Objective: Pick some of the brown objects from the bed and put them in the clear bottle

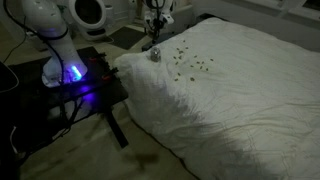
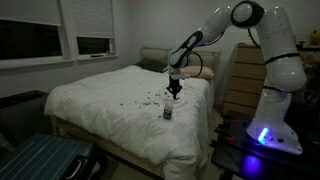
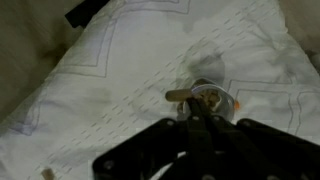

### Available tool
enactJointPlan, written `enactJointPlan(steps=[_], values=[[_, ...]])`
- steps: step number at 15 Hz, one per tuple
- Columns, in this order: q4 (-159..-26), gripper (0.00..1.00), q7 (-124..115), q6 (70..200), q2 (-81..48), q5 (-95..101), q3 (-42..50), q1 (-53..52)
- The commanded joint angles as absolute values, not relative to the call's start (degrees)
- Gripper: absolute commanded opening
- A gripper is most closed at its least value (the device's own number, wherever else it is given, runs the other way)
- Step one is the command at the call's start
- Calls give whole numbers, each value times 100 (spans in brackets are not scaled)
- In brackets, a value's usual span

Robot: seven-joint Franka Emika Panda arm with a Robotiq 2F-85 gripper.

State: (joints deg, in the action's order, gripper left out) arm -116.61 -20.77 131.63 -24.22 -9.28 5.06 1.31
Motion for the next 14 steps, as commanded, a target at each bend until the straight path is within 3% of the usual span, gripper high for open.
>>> enactJointPlan(steps=[1, 14], values=[[-12206, 0, -1878, 13668, -2035, -767, 542, 90], [-12213, 0, -992, 14532, -2242, -990, 301, 233]])
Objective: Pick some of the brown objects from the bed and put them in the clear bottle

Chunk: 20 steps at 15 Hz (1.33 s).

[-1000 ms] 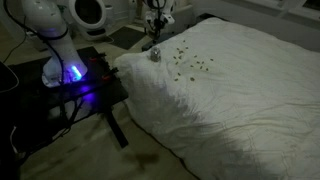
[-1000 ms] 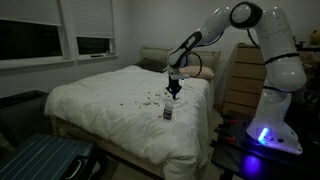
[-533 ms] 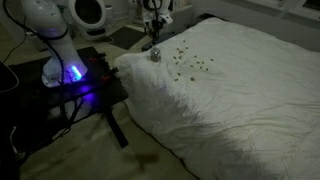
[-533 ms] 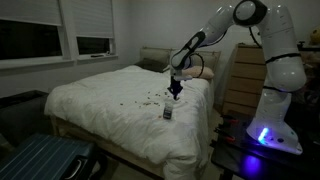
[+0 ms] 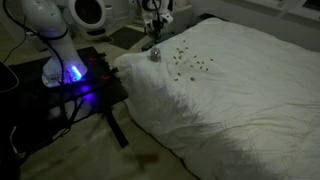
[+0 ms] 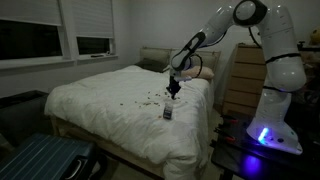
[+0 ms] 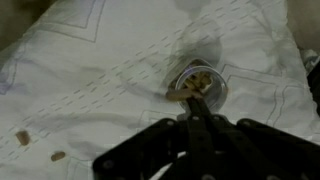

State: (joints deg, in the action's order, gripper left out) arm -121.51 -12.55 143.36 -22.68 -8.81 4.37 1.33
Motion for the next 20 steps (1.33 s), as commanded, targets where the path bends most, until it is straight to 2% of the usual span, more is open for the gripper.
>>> enactJointPlan(steps=[1, 20], values=[[-12177, 0, -956, 14545, -2280, -1015, 268, 249], [-11581, 0, 509, 14986, -3108, -1317, -326, 774]])
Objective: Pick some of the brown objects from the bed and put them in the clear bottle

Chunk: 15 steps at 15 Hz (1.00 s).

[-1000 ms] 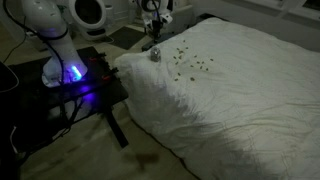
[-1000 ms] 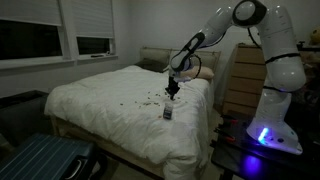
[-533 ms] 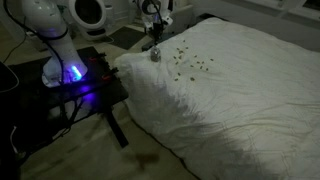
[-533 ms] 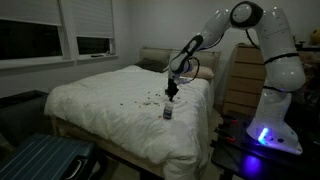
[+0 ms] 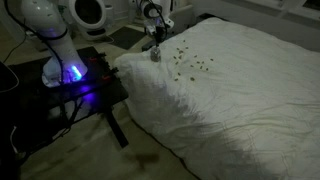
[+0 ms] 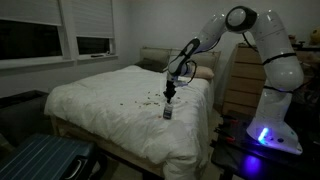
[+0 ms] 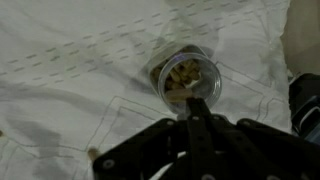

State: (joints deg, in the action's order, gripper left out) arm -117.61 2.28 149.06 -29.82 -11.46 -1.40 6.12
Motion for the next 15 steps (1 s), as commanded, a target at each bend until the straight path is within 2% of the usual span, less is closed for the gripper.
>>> enactJointPlan(steps=[1, 6, 7, 8, 15], values=[[-11530, 0, 557, 14985, -3155, -1333, -363, 798], [-11272, 1, 557, 14903, -3364, -1353, -458, 840], [-11243, 27, 534, 14910, -3391, -1343, -455, 833], [-11213, 28, 537, 14899, -3413, -1336, -460, 836], [-11159, 79, 537, 14916, -3452, -1341, -472, 880]])
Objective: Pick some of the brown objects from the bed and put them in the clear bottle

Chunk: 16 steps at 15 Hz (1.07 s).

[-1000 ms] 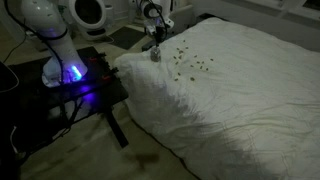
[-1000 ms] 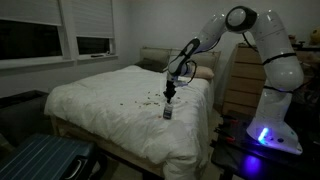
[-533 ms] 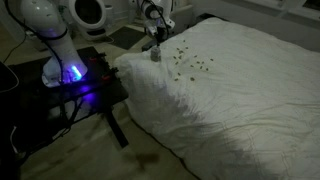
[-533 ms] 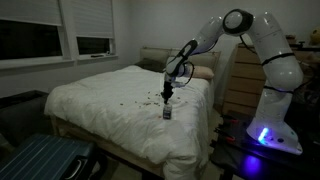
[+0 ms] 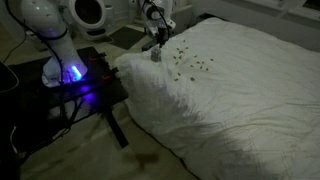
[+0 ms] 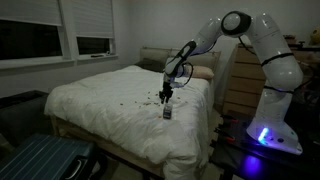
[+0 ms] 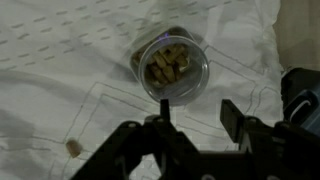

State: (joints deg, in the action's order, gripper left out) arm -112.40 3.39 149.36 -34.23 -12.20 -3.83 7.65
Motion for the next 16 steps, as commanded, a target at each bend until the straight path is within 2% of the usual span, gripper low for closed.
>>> enactJointPlan(steps=[1, 3, 16], values=[[-11160, 87, 533, 14911, -3450, -1341, -470, 887], [-11170, 100, 503, 14926, -3429, -1336, -461, 878], [-10786, 100, -332, 15190, -3405, -1269, 43, 747]])
